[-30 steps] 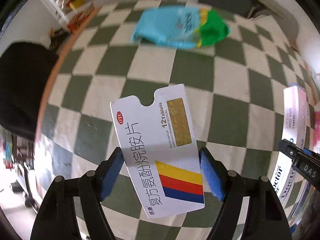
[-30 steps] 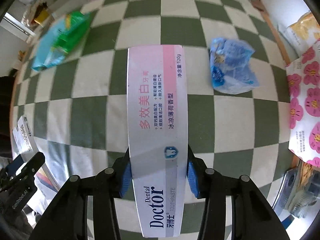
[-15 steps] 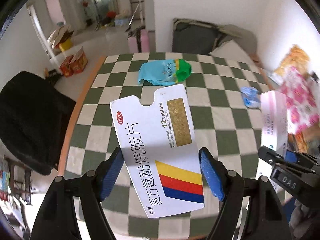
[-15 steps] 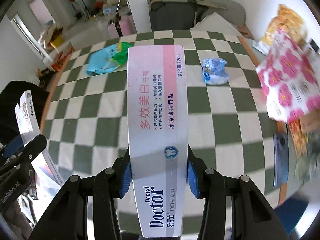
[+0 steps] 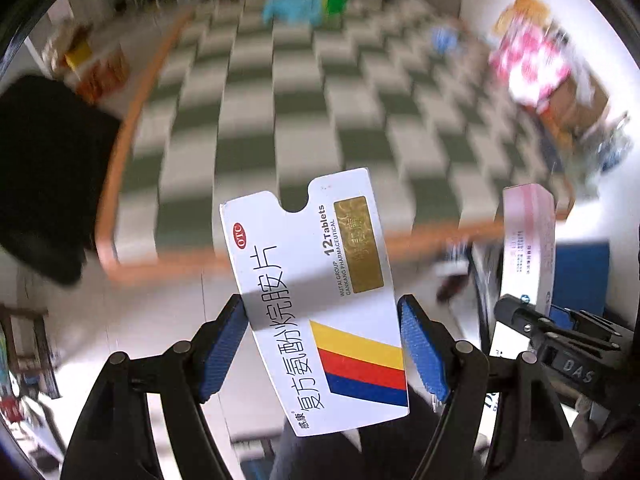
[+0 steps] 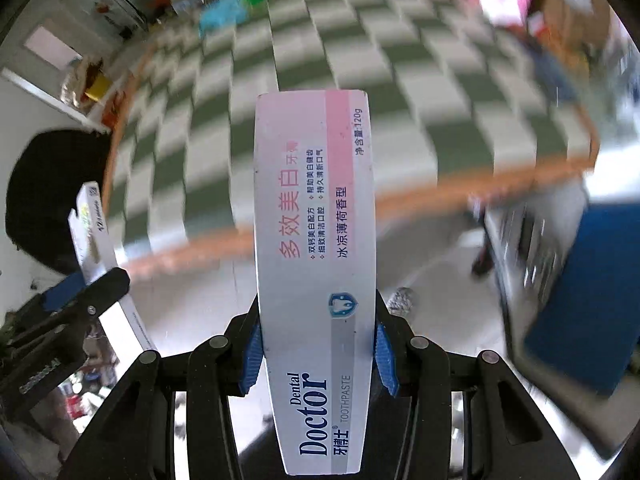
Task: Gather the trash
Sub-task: 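Carry the medicine box and toothpaste box down over the bin, then open both tools to drop the medicine box and toothpaste box into the bin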
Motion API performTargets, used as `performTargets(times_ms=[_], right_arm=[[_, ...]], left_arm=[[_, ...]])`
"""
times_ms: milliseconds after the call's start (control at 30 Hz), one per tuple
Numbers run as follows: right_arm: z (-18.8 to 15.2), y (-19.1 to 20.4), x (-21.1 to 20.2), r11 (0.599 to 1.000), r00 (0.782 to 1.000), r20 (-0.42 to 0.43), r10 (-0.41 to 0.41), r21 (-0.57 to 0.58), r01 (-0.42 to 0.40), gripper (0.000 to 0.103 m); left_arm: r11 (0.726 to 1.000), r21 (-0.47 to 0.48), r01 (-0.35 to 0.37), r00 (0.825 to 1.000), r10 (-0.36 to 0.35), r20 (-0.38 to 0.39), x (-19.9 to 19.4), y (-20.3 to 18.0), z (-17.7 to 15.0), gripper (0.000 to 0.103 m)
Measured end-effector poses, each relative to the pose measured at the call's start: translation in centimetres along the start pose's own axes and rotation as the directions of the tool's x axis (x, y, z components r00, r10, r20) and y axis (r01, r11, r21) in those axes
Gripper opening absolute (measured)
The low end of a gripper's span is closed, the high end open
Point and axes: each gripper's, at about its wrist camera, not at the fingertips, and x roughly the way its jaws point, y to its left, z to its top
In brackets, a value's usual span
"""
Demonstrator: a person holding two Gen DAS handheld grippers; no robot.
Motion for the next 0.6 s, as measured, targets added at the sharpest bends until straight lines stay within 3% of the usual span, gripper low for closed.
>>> performTargets(times_ms=[100, 233, 500, 600], right_arm=[[-4.5, -1.7, 4.7, 1.000, 0.992, -0.123, 0.014, 0.029, -0.011, 0.048], [-8.0, -4.3, 13.4, 0.996, 0.961, -0.270, 0.064, 0.082, -0.043, 0.048], [-9.0, -8.6, 33.1, 0.989, 0.887, -0.442, 0.132, 0.117, -0.090, 0.048], [-9.0, -9.4, 39.9, 0.989, 0.855, -0.500, 0.141, 0.111, -0.098, 0.048]], left_arm=[[0.999, -0.044, 0.004, 0.991, -0.010, -0.130, 5.1, 1.2, -3.4, 0.074], [0.992, -0.120, 0.023, 0.964, -0.054, -0.261, 14.3, 2.6, -5.8, 0.074], [0.972, -0.221, 0.080, 0.896, -0.167, -0.411, 34.9, 3.9, -6.7, 0.075], [0.964, -0.245, 0.098, 0.879, -0.199, -0.433, 40.1, 4.3, -7.3, 0.076]])
